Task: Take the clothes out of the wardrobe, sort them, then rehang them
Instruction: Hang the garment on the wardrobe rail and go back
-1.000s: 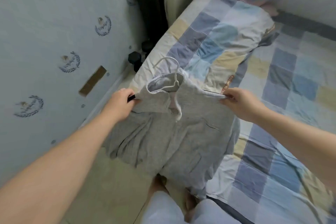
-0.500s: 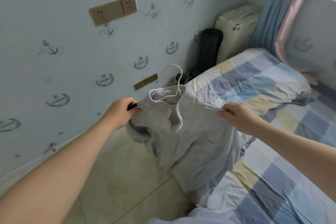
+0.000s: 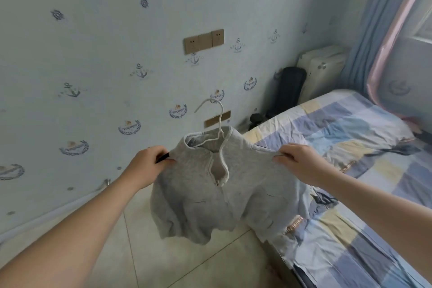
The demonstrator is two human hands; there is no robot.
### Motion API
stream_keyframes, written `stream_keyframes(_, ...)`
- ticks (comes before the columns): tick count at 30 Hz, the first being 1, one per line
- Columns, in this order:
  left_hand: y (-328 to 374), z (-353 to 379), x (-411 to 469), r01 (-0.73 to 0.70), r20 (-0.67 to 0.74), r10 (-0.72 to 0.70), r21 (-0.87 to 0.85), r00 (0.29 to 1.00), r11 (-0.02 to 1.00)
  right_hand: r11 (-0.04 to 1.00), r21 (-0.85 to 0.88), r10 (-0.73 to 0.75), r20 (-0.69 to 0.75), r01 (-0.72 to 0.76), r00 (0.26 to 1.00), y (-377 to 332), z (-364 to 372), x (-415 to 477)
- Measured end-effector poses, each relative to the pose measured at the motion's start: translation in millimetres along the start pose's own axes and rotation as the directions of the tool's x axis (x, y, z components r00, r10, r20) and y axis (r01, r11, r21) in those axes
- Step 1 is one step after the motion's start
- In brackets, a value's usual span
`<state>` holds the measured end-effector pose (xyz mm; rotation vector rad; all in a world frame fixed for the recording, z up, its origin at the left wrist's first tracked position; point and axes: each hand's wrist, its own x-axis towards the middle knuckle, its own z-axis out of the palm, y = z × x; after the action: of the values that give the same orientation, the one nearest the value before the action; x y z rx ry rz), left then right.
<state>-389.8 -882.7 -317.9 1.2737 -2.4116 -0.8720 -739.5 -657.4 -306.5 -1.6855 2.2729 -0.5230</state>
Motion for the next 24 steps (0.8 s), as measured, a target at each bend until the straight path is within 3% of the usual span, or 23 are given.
stream_keyframes(5, -15, -24, -62, 0.002, -0.020, -0.002, -0.009, 1.000, 1.000, 0.998, -0.060, -0.019, 0.037, 0.022, 0.999, -47, 2, -37)
stream_keyframes(12, -20, -35, -163, 0.071, -0.109, -0.073, -0.024, 0.991, 0.997, 0.997, -0.002, -0.075, -0.008, 0.075, 0.997, -85, 7, -93)
stream_keyframes(24, 14, -25, -431, 0.197, -0.310, -0.187, 0.001, 0.932, 0.980, 0.914, 0.012, -0.404, 0.001, 0.404, 0.915, -129, 20, -249)
